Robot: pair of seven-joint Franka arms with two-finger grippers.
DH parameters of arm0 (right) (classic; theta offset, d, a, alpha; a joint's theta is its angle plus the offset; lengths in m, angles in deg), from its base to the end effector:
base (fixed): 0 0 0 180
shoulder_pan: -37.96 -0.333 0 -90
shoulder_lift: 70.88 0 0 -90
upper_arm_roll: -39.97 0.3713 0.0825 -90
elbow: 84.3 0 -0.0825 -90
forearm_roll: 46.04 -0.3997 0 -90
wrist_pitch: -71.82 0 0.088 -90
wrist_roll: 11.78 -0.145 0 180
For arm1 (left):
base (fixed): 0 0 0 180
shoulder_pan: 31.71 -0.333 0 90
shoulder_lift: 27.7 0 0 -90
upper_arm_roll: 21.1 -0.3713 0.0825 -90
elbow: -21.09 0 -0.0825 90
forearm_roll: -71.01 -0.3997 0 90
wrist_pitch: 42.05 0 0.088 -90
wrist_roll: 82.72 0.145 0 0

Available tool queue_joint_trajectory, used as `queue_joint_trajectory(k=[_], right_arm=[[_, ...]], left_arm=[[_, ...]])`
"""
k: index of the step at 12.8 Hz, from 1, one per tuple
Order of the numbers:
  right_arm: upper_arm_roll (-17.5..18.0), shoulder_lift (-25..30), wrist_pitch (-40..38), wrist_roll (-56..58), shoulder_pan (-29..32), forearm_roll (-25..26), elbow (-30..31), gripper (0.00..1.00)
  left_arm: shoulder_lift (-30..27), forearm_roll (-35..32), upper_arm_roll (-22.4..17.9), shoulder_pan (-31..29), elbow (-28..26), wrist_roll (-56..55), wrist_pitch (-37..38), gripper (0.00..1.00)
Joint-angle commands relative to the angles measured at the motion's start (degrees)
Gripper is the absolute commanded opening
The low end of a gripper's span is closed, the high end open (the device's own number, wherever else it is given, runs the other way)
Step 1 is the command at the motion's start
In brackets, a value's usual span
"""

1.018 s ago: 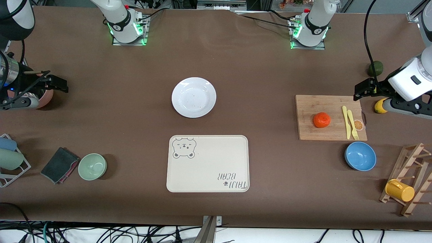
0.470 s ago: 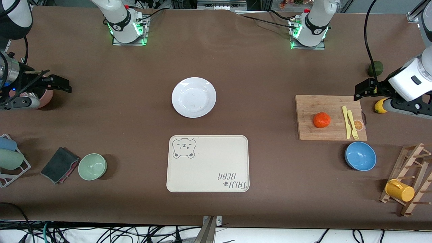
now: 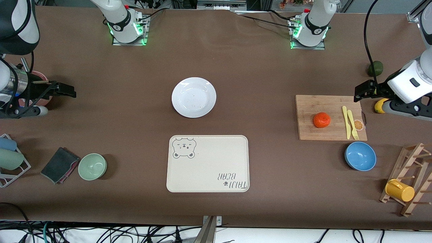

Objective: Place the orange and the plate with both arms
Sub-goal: 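Move the left gripper over the orange on the cutting board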

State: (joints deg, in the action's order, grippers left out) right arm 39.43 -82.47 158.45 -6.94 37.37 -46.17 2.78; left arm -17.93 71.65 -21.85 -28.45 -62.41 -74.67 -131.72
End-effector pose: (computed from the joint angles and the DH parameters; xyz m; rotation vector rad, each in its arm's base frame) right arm 0.6188 0.0014 0.5413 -3.1124 -0.1327 0.3282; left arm 0.6261 -0.0298 0.5943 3.1149 -0.2876 -0.0975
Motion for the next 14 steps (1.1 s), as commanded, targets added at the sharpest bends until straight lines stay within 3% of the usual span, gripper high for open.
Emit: queue_joint_trajectory(k=[1, 5, 9, 14], right_arm=[[0.19, -0.46, -1.2, -0.1, 0.23, -0.22, -1.73, 1.0], [0.19, -0.37, -1.47, -0.45, 0.06, -0.31, -1.73, 1.0], [0.19, -0.11, -2.87, -0.71, 0.06, -0.31, -1.47, 1.0], [0.19, 0.07, -2.96, -0.71, 0.06, -0.31, -1.12, 1.0]], left_arm=[[-0.1, -1.69, 0.05, 0.08, -0.09, -0.14, -0.41, 1.0], [2.71, -1.26, -0.21, -0.53, 0.0, -0.66, -0.24, 1.0], [10.88, -1.78, -0.3, -1.59, -2.27, -3.13, -0.76, 1.0], [3.69, -3.36, -0.04, -2.03, -27.47, -4.45, -24.88, 1.0]])
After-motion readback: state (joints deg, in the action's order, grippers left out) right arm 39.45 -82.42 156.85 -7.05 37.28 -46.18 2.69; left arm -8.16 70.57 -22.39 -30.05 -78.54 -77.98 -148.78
